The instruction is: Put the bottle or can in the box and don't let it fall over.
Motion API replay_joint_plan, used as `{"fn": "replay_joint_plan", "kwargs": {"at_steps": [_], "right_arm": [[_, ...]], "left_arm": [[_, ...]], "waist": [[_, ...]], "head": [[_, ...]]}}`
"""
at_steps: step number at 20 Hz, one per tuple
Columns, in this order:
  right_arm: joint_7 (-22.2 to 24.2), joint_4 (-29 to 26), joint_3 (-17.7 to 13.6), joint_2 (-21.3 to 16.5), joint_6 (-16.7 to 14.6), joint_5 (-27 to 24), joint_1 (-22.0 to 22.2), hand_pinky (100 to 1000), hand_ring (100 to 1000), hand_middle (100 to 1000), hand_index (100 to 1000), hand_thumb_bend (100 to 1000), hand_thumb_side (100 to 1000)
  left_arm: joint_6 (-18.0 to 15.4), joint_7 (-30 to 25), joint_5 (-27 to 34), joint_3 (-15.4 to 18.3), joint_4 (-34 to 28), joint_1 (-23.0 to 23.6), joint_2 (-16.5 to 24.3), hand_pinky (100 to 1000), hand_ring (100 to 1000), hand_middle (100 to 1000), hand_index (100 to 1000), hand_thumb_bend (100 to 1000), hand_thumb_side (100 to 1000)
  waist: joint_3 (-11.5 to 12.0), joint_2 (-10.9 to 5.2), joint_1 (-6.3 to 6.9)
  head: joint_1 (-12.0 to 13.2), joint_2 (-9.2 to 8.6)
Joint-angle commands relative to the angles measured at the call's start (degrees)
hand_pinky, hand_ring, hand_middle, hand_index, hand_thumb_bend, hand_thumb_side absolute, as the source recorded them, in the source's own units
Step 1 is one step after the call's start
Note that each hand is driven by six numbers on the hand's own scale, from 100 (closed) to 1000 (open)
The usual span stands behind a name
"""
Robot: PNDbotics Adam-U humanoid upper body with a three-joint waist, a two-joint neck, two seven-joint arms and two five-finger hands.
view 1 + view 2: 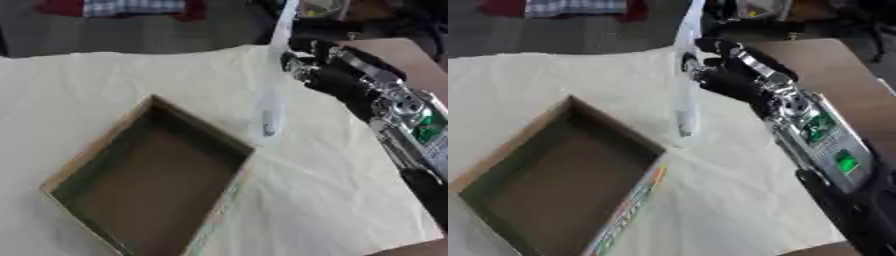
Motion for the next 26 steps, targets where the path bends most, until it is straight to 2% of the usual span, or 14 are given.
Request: {"fn": "replay_joint_plan", "kwargs": {"at_steps": [1,4,11,26], "right_arm": [[-0.4,-0.5,-0.7,-0.6,0.0,0.2,-0.9,1000,1000,1000,955,100,495],[-1.9,-0.1,-2.0,-1.4,0.5,1.6,-0.8,1000,1000,1000,954,100,492],[-3.7,-0.3,-1.9,-1.9,0.8,1.5,-1.5,1000,1000,1000,953,100,503],[-4.4,1.0,-2.0,-1.9,0.9,1.0,-2.9,1000,1000,1000,943,100,495]], "left_arm": [[-0.1,-0.2,0.2,0.4,-0.6,-0.2,1.0,1000,1000,1000,719,100,618],[-0.1,-0.4,0.2,0.4,-0.6,-0.4,0.9,1000,1000,1000,719,100,618],[-0.3,-0.8,0.3,0.4,-0.6,-0.7,0.6,1000,1000,1000,719,100,619],[-0.3,-1.1,0.4,0.5,-0.5,-0.9,0.4,1000,1000,1000,718,100,623]], "waist": [[0.0,-0.73,0.07],[0.1,-0.21,0.12],[0.7,0.71,0.16],[1.6,1.68,-0.03]], "head": [[-0.3,-0.70],[-1.0,-1.53],[-2.1,-2.57],[-2.9,-3.22]]}}
